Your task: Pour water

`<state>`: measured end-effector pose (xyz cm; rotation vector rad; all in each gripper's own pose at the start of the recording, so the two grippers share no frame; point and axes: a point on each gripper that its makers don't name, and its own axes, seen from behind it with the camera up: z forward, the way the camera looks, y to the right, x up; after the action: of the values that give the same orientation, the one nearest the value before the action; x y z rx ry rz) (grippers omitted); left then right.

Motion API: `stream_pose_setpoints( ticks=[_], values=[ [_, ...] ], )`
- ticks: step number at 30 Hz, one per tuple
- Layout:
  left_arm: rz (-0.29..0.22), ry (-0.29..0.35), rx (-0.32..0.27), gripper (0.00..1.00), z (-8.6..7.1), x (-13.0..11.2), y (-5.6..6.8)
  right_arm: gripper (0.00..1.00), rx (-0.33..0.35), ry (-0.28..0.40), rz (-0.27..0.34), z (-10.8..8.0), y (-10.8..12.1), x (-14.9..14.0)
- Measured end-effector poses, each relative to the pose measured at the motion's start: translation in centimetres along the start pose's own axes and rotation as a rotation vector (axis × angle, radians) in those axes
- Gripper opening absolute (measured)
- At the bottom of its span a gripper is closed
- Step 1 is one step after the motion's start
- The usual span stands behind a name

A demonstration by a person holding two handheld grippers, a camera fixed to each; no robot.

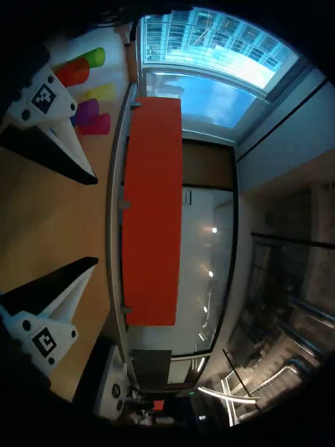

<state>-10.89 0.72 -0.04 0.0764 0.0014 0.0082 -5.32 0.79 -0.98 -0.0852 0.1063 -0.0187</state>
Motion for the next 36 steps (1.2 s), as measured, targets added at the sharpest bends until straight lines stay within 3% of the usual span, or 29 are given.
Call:
stream_pose_setpoints(
  ticks=[23, 36],
  values=[
    [-0.001, 0.0, 0.0, 0.99, 0.0, 0.0, 0.0, 1.0, -0.018, -0.049, 0.043, 0.7, 1.3, -3.0],
    [-0.001, 0.0, 0.0, 0.99, -0.1, 0.0, -0.2, 1.0, -0.02, -0.06, 0.029, 0.7, 1.2, -3.3]
  ],
)
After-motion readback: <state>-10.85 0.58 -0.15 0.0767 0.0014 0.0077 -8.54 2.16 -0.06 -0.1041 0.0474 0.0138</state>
